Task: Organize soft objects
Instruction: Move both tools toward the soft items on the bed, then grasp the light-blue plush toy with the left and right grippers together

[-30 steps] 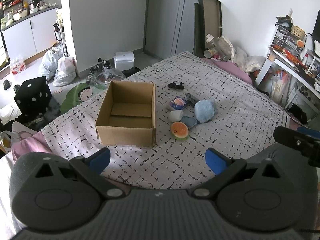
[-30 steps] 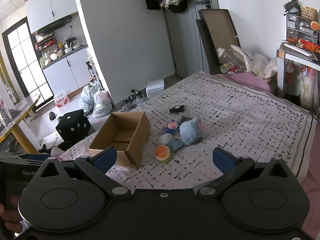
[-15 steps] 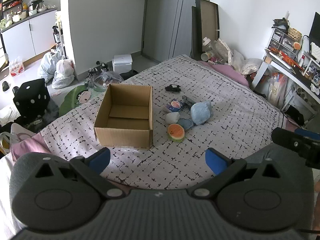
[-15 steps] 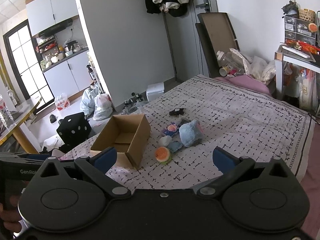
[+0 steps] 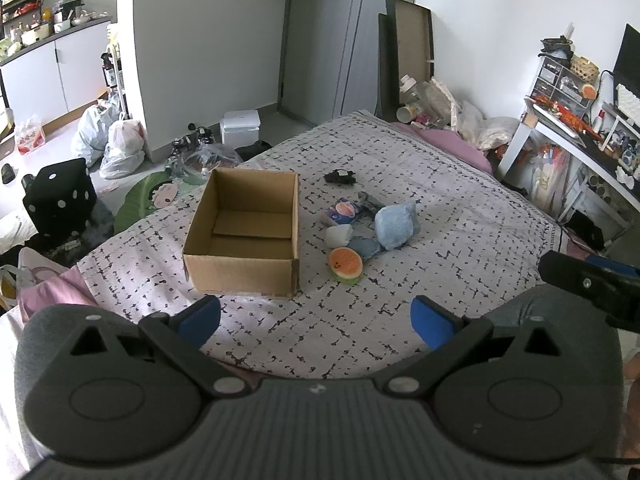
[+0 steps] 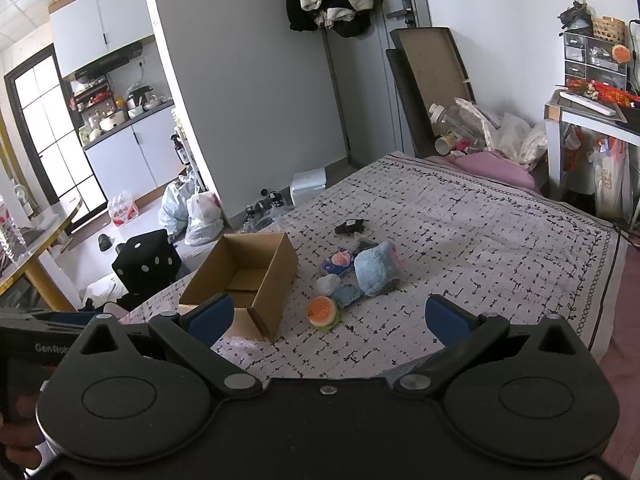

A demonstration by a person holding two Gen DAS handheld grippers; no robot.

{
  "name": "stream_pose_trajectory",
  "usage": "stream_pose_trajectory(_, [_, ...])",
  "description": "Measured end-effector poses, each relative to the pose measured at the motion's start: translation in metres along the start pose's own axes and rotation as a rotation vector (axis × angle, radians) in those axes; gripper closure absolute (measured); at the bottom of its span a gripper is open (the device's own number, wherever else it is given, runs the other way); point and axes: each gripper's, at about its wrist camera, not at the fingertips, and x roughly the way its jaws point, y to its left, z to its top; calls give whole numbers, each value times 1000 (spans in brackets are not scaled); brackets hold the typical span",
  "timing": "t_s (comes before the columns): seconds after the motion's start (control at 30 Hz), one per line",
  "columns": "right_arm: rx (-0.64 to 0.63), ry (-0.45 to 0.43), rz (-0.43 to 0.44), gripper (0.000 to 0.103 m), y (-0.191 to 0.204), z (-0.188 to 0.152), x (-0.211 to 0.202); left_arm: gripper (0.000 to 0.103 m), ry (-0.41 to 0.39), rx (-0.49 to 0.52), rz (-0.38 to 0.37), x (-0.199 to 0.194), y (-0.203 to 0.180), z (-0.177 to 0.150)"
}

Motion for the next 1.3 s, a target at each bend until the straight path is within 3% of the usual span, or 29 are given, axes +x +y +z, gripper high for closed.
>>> stream_pose_trajectory(0.5, [23,18,0,0,-6,0,17,2,1,-1,-29,6,-5,7])
stream_pose_trajectory(0.9, [39,47,13,0,-19,8,48,2,26,-14,-29,44,-3,24])
stream_pose_trajectory(1.3, [145,77,0,0,-49,22,92,3,32,-32,-59,85,-9,48])
